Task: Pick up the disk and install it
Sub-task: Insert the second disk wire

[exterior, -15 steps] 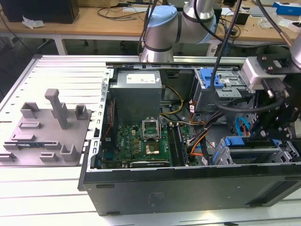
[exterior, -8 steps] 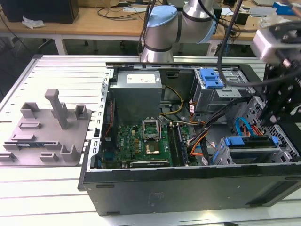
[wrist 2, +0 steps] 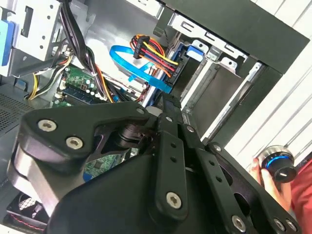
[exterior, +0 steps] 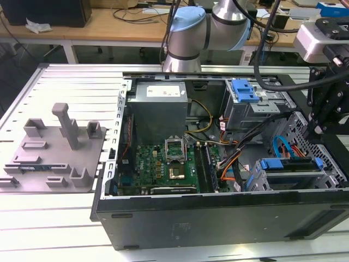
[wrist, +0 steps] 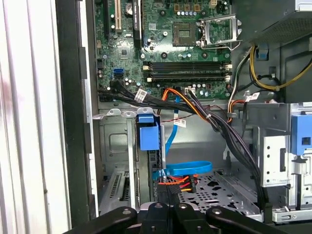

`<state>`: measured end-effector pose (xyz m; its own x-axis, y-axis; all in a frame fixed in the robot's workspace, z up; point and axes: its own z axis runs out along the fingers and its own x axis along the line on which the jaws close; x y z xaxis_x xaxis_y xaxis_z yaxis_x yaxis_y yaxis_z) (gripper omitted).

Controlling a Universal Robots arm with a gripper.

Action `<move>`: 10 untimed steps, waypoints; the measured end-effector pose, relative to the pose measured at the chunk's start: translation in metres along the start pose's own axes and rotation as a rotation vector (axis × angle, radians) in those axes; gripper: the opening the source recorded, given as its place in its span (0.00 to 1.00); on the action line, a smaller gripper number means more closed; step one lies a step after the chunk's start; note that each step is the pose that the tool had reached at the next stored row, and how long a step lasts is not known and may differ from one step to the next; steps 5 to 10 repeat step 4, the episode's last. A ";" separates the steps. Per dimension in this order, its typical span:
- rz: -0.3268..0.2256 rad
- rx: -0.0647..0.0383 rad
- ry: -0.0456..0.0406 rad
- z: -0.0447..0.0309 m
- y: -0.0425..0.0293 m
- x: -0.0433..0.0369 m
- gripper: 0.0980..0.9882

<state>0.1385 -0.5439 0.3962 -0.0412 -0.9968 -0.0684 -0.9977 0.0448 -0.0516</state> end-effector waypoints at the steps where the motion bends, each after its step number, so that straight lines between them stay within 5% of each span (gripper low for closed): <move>1: 0.000 0.000 0.0000 0.0001 0.0000 -0.0004 0.01; 10: 0.000 0.000 0.0001 0.0001 0.0000 -0.0009 0.01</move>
